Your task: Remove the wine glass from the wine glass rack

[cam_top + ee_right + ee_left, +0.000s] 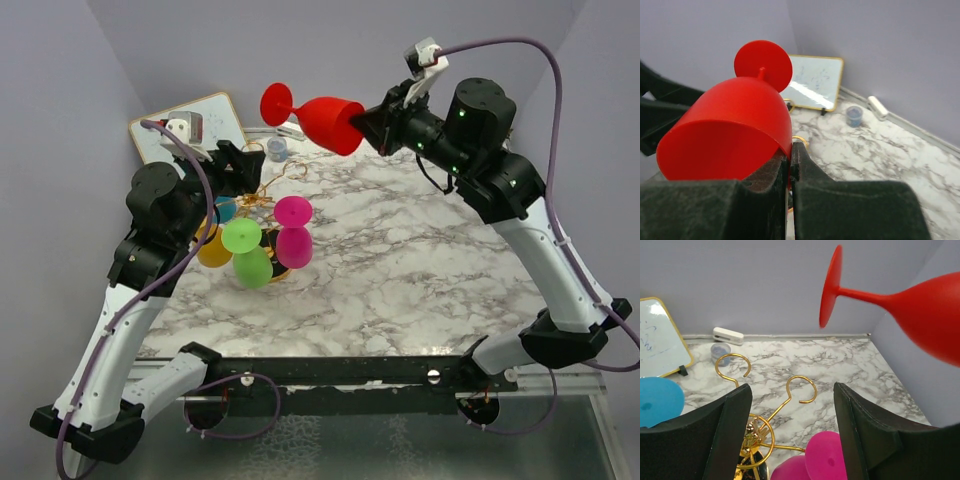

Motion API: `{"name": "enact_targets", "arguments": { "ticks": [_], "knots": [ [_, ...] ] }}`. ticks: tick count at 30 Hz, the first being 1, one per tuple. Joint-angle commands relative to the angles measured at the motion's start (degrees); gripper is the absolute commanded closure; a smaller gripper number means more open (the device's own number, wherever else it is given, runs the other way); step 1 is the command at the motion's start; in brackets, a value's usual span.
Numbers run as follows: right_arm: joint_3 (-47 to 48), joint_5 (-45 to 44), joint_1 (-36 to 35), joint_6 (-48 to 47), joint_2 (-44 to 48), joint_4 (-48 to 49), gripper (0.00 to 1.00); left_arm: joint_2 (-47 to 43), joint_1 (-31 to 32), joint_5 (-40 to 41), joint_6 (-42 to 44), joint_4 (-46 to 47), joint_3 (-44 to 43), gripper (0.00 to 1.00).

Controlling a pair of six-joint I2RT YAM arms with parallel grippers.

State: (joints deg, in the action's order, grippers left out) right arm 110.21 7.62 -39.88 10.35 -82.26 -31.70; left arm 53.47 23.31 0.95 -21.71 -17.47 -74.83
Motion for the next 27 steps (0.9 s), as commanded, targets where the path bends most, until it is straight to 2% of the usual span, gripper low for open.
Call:
{"name": "enact_targets", "arguments": {
  "ticks": [1, 8, 11, 13, 17, 24, 27],
  "knots": [
    [8.29, -12.38, 3.75, -1.71, -4.58, -3.88, 0.99, -1.35, -0.02, 7.13, 0.73, -0.69, -0.74, 0.31],
    [23.91, -0.54, 29.54, 7.31, -22.78, -15.92, 0.99, -1.87, -0.02, 5.91, 1.58, 0.10, -0.59, 0.31],
    [27.54, 3.99, 36.59, 12.71, -29.93, -21.16, 0.99, -1.26, -0.02, 5.41, 2.17, -0.87, -1.51, 0.31],
    [26.58, 0.89, 38.66, 17.05, -31.31, -24.00, 0.99, -0.90, -0.02, 5.29, 2.80, -1.53, -1.97, 0.31],
    [19.44, -10.39, 39.23, 22.29, -27.91, -26.72, 0.99, -0.32, -0.01, 5.48, 3.68, -1.67, -1.77, 0.31],
    [14.22, -14.10, 39.44, 17.09, -25.03, -34.48, 0.99, 1.64, -0.02, 3.25, 3.67, -0.57, -0.55, 0.32],
    [6.32, -13.44, 39.53, 15.21, -21.10, -32.26, 0.99, 2.02, -0.02, 2.28, 3.37, 0.06, 0.27, 0.32]
  ]
}}
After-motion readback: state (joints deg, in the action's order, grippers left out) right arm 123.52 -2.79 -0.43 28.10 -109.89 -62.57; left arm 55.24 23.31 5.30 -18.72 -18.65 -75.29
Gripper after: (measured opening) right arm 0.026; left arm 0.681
